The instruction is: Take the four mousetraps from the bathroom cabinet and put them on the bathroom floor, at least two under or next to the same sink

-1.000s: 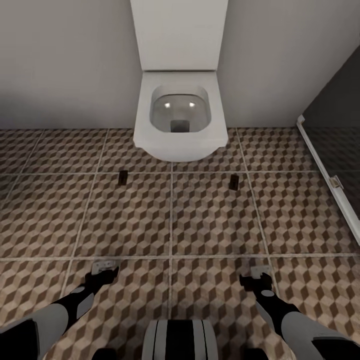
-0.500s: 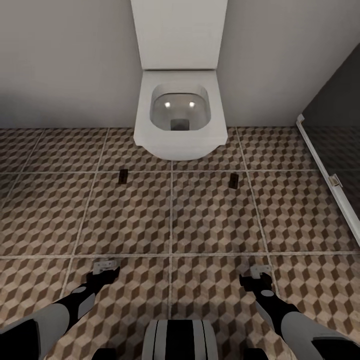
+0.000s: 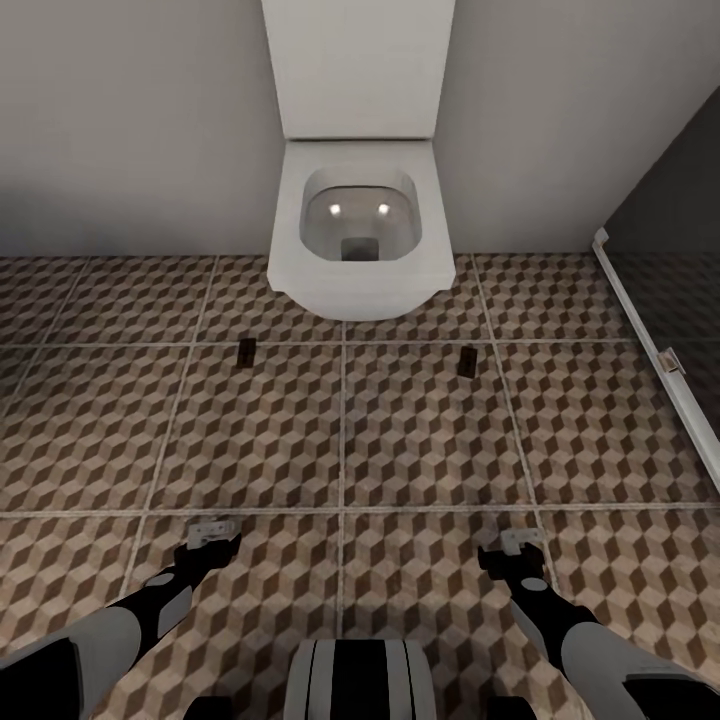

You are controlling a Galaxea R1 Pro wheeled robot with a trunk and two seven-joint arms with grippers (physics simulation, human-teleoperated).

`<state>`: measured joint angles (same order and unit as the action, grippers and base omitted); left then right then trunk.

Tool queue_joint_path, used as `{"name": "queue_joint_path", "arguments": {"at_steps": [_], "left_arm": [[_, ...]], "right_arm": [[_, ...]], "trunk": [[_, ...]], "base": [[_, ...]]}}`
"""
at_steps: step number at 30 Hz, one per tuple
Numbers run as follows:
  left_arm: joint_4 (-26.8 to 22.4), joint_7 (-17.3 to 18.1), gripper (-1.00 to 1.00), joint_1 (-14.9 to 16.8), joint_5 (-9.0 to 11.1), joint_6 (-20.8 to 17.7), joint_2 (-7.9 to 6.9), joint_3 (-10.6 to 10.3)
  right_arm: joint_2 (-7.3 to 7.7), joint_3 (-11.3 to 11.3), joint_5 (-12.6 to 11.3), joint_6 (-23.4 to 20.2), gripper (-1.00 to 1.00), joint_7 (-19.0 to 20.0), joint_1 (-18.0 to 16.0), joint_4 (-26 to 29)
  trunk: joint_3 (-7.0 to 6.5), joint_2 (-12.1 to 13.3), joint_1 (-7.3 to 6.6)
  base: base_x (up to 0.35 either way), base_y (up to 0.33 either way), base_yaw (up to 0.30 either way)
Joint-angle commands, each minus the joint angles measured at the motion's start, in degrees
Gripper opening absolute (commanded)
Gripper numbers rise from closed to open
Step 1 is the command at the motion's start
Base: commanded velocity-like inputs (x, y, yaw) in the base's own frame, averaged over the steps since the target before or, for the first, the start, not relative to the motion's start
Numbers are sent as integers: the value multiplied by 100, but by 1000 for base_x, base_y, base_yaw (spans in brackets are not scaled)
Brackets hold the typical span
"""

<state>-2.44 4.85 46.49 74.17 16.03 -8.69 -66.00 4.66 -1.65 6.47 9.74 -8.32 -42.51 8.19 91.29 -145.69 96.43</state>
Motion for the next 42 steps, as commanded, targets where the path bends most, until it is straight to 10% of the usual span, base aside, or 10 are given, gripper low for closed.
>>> {"name": "queue_joint_path", "arguments": {"at_steps": [1,42], "left_arm": [[-2,25,100,1,61,10,-2,-35],[-2,34,100,1,63,6,-10,-20]], "right_arm": [[-3,-14,57,4,100,-37,-3,-5],[-79,-19,97,-76,100,-47,-3,-2]], "trunk": [[-19,0,-3],[-928,55,-109]], "base": [[0,0,0],[0,0,0]]}}
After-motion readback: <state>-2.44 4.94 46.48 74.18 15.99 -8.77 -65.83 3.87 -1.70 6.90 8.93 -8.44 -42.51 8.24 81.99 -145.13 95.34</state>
